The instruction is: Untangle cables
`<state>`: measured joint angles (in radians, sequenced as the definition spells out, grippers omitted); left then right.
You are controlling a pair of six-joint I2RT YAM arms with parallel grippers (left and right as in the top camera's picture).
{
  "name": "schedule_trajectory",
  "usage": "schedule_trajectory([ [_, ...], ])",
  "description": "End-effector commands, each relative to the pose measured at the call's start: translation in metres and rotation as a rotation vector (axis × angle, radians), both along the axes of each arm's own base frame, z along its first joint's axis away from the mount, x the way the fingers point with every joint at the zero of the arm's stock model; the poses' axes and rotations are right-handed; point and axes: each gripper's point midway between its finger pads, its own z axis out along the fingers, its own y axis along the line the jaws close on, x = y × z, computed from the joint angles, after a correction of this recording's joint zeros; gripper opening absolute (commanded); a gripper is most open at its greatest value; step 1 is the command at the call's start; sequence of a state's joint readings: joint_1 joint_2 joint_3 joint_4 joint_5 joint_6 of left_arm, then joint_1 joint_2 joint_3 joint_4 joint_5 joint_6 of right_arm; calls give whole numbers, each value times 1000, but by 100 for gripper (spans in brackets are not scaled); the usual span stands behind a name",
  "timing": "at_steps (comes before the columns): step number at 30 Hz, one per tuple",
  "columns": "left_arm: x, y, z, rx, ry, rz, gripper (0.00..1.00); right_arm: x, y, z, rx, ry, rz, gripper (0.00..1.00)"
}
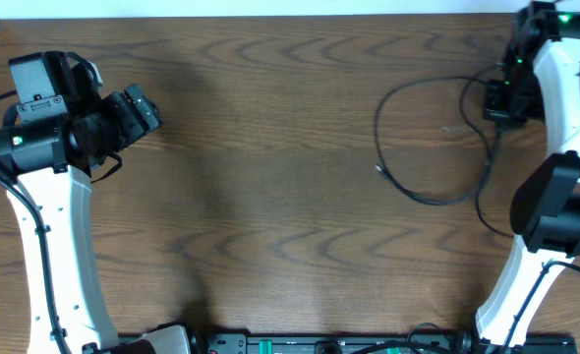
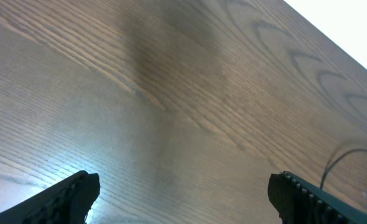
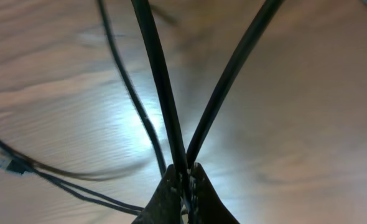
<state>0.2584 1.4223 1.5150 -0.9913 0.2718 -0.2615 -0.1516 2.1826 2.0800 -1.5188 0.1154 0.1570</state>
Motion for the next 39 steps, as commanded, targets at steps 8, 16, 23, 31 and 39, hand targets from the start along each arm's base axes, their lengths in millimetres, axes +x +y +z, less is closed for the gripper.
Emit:
schedule_trajectory([
  [8,3,-2,-1,-24,-9,-5,93,-49,-97,86,-206,-166,-334,1],
  [16,8,-7,3,-46,-37,-25,92,-103,-188,137,-198,-386,-608,1],
  [23,8,-7,3,-46,-37,-25,93,-107,-236,134,-135,-510,-668,1],
  [31,8,-7,3,-61,-35,-4,92,-88,-216,131,-40,-532,-565,99],
  [39,7,-7,3,-61,-34,-5,92,-37,-117,129,166,-520,-142,99],
])
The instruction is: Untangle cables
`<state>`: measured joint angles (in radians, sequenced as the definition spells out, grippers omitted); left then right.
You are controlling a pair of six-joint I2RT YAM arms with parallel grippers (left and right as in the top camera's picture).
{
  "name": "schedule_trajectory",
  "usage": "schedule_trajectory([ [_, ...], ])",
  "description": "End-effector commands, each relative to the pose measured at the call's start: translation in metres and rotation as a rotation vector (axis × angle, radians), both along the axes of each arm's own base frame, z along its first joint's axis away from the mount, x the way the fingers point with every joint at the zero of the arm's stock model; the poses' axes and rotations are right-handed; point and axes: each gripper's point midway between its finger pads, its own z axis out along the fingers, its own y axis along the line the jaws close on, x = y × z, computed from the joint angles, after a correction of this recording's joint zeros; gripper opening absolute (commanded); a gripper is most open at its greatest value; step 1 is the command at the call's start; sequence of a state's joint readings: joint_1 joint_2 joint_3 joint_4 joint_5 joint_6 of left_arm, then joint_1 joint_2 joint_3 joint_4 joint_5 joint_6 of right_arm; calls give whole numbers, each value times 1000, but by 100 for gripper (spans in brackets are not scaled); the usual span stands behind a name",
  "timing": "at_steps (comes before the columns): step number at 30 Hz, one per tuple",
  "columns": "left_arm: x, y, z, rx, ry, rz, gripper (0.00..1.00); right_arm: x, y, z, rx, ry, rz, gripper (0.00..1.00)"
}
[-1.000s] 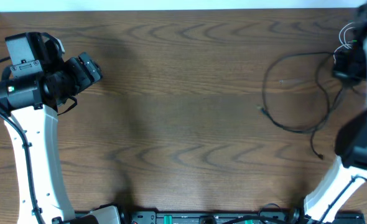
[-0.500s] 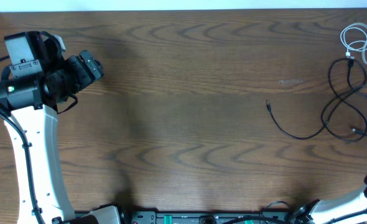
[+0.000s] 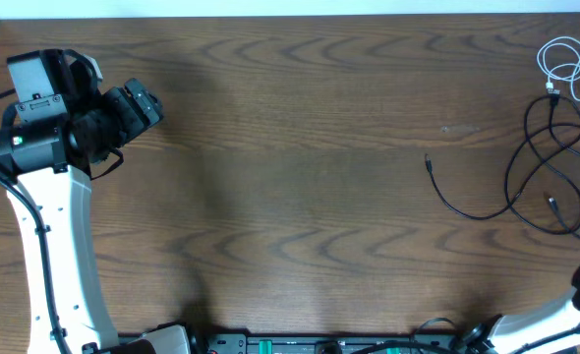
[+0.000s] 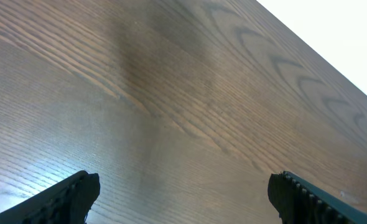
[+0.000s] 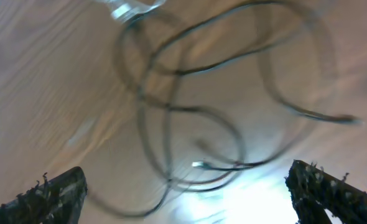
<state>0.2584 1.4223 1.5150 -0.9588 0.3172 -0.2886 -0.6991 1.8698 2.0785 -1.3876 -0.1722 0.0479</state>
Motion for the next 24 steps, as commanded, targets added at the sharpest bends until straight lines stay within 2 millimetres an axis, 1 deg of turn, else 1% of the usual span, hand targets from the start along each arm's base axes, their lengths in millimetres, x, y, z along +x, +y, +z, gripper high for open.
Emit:
schedule_trajectory([
  [1,0,-1,-3,-17,5,-2,92,29,59,-3,36,-18,300,99],
  [2,0,-1,-3,-15,5,-3,92,33,75,-4,34,-5,365,99],
  [4,0,-1,-3,-10,4,-10,92,37,99,-7,35,17,458,99],
  [6,0,-1,-3,-5,4,-17,92,43,137,-17,44,50,587,99],
  [7,0,-1,-3,-4,5,-19,92,44,147,-22,49,62,622,99],
  [9,0,-1,-4,-4,6,-19,92,44,168,-38,60,105,685,98],
  [10,0,-1,-4,-4,6,-19,92,42,183,-55,74,144,725,97],
  [14,0,-1,-4,-5,7,-19,92,34,213,-99,114,218,802,95],
  [15,0,-1,-4,-5,7,-19,92,29,228,-122,128,247,840,92],
  [16,0,-1,-4,-4,6,-19,92,26,236,-134,132,259,861,89],
  [17,0,-1,-4,-4,6,-19,92,25,241,-140,133,264,874,87],
  [18,0,-1,-4,-4,6,-19,92,23,249,-149,134,269,889,81],
  [20,0,-1,-4,-4,6,-19,92,22,260,-163,122,281,900,74],
  [24,0,-1,-4,-4,7,-18,92,21,266,-191,24,321,867,61],
])
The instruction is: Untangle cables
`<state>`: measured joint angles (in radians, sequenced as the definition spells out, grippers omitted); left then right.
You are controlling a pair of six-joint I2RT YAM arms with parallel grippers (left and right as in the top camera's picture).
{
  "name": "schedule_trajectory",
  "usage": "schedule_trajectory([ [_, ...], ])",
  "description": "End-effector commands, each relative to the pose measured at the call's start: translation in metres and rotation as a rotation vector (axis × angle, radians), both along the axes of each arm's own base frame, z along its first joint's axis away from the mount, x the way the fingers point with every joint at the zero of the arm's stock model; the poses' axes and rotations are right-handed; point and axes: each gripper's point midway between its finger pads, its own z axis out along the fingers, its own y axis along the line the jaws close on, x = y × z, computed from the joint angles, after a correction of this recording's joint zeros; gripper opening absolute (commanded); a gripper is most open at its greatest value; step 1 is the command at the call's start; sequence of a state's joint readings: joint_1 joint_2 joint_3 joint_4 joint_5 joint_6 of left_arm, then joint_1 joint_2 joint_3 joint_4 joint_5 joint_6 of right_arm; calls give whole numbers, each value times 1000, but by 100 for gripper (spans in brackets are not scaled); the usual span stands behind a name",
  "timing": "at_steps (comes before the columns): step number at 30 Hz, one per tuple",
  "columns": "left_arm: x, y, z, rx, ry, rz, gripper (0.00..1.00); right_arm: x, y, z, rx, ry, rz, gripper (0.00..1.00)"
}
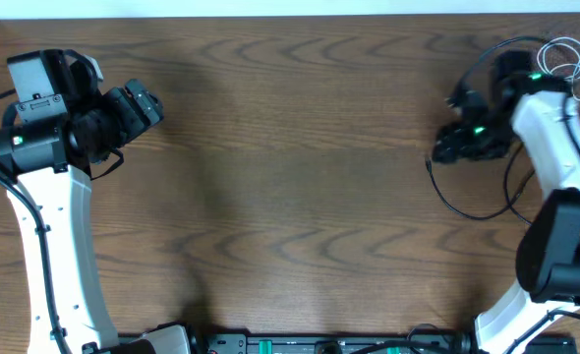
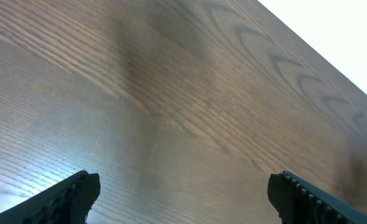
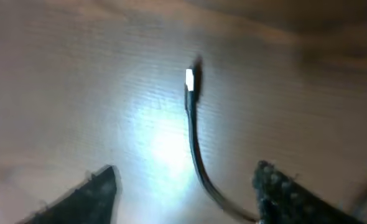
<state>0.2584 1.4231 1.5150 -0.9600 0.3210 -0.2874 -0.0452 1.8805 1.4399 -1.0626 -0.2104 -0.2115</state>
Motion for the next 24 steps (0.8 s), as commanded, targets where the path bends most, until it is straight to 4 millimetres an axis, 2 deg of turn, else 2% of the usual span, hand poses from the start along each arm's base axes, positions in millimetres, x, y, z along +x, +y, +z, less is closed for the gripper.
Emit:
schedule_trajectory([
  [1,0,0,-4,-1,6,-15,92,-6,1,-20,-107,13,-23,57],
  [6,0,0,-6,-1,13,-14,92,-9,5,-46,-194,-15,9,43],
  [15,4,1,-16,-9,41,-13,92,-19,6,-72,-190,-24,-11,15],
  [24,9,3,-33,-23,91,-14,92,-34,2,-87,-201,8,-34,1],
])
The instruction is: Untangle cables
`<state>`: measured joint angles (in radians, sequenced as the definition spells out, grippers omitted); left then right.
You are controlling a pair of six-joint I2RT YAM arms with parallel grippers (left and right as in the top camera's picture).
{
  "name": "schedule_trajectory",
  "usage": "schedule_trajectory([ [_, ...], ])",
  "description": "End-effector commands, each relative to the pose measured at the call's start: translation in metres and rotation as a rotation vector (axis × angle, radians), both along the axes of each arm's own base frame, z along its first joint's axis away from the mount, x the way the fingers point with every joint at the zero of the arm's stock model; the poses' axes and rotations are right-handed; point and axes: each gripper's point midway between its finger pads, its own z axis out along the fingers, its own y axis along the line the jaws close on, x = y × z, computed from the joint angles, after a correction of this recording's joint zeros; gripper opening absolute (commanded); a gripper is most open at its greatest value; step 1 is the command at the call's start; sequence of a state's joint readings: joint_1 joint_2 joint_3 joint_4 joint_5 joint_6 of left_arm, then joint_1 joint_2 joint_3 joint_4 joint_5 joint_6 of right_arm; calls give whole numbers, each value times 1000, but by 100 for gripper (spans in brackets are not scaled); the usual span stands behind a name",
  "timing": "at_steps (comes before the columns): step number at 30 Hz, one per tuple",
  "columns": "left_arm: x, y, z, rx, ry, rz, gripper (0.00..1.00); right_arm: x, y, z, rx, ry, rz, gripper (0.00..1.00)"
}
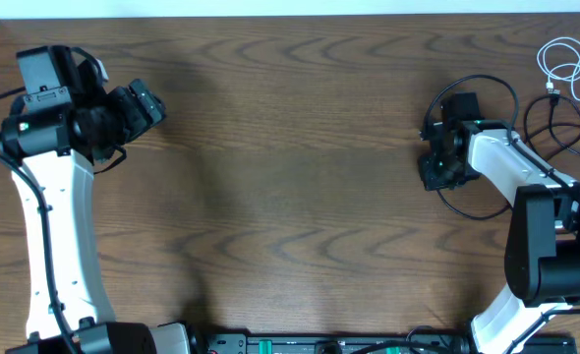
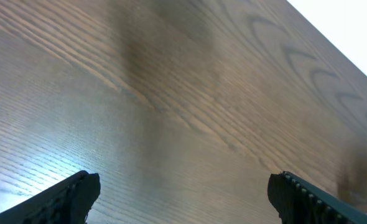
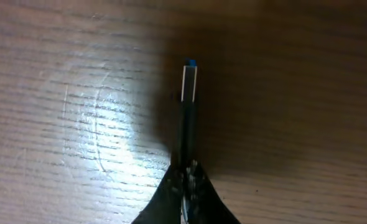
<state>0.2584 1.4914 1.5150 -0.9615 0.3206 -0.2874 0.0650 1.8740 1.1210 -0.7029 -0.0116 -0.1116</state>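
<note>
A black cable (image 1: pixel 475 210) lies in loops on the right part of the wooden table (image 1: pixel 290 197). Further loops of it (image 1: pixel 555 128) reach toward the right edge. My right gripper (image 1: pixel 435 167) is low over the cable's left end. In the right wrist view this gripper (image 3: pixel 185 177) is shut on the black cable just behind its metal plug (image 3: pixel 190 82), which sticks out ahead of the fingers. A white cable (image 1: pixel 563 67) sits coiled at the far right corner. My left gripper (image 1: pixel 145 106) hangs at the far left, open (image 2: pixel 183 190) over bare wood.
A black rail with connectors (image 1: pixel 329 344) runs along the table's front edge. The table's far edge (image 1: pixel 270 15) meets a white surface. The right arm's white links (image 1: pixel 511 172) lie over part of the black loops.
My right gripper was open with the black cable's plug end between its fingers; now it is shut on the cable behind the plug. The left arm has shifted only slightly.
At first my right gripper was shut on black cable strands at the far right. Then it was open and pulled back, with the black and white cables lying apart on the right. Later it stood open over the plug end, and now grips it.
</note>
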Motion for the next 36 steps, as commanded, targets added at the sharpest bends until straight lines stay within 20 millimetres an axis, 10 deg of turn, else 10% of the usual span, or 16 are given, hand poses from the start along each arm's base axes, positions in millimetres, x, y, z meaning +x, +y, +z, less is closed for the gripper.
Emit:
schedule_trajectory([
  [1,1,0,-10,-6,26,-14,92,-15,-5,-11,-21,43,-52,1],
  [8,2,1,-11,-6,26,-14,92,3,-64,24,-132,-55,-443,1],
  [19,2,1,-11,-6,25,-13,93,18,-193,176,-9,-382,-801,1],
  [28,2,1,-11,-6,26,-13,93,-5,-253,144,-14,-313,-983,1],
  [31,2,1,-11,-6,26,-13,93,-6,-244,136,25,-276,-973,40],
  [36,2,1,-11,-6,26,-13,93,1,-214,155,159,-293,-850,53],
])
